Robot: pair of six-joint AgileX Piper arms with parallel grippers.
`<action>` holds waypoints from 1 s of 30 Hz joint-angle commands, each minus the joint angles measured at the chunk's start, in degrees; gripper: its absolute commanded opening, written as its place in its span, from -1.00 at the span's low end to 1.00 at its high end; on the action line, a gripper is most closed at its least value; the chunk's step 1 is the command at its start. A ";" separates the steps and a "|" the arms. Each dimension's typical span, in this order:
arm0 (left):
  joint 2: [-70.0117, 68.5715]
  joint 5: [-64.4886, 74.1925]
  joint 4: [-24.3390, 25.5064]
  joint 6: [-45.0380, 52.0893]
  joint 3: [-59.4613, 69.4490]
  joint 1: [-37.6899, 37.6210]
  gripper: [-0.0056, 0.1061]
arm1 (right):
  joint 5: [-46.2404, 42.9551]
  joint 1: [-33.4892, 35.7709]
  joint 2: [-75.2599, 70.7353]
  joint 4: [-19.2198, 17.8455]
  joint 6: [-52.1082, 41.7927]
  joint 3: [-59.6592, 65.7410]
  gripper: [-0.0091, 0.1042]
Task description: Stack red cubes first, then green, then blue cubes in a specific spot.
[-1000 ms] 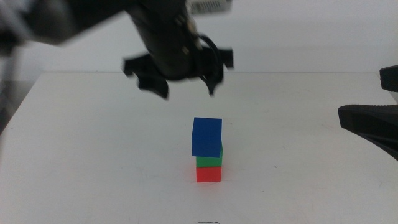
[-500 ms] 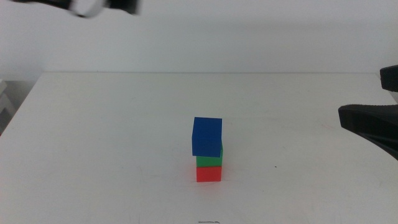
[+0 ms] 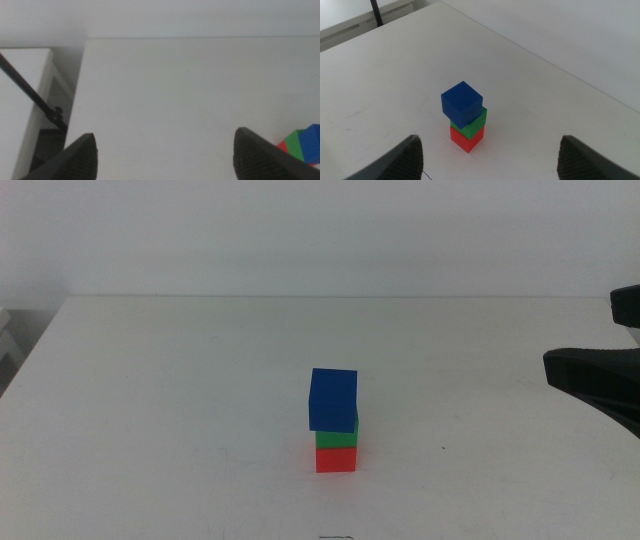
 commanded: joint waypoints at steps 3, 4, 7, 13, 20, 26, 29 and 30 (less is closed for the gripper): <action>-3.77 -4.80 0.98 0.48 -0.30 0.75 0.75 | -3.88 -0.43 -0.30 -0.17 -0.89 -1.41 0.77; -4.15 -4.80 1.25 0.48 -0.30 0.75 0.75 | -3.88 -0.43 -0.30 -0.17 -0.89 -1.41 0.77; -4.96 -4.80 1.33 0.42 -0.30 0.75 0.75 | -3.88 -0.43 -0.30 -0.17 -0.89 -1.41 0.77; -7.21 -5.67 1.02 0.38 2.49 0.75 0.75 | -3.88 -0.43 -0.30 -0.17 -0.89 -1.41 0.77; -23.18 -11.69 0.71 0.38 24.46 0.75 0.75 | -4.22 -0.43 -0.35 0.05 -0.89 -0.58 0.77; -35.02 -12.03 0.20 0.38 35.68 0.75 0.75 | -12.89 -0.58 -5.15 -1.74 -0.89 8.19 0.77; -40.35 -12.25 -1.40 0.38 40.80 0.75 0.75 | -24.85 -3.39 -11.39 -2.30 -0.89 17.17 0.77; -42.24 -12.58 -2.16 0.38 42.50 0.75 0.75 | -29.85 -5.24 -13.73 -2.30 -0.89 20.49 0.77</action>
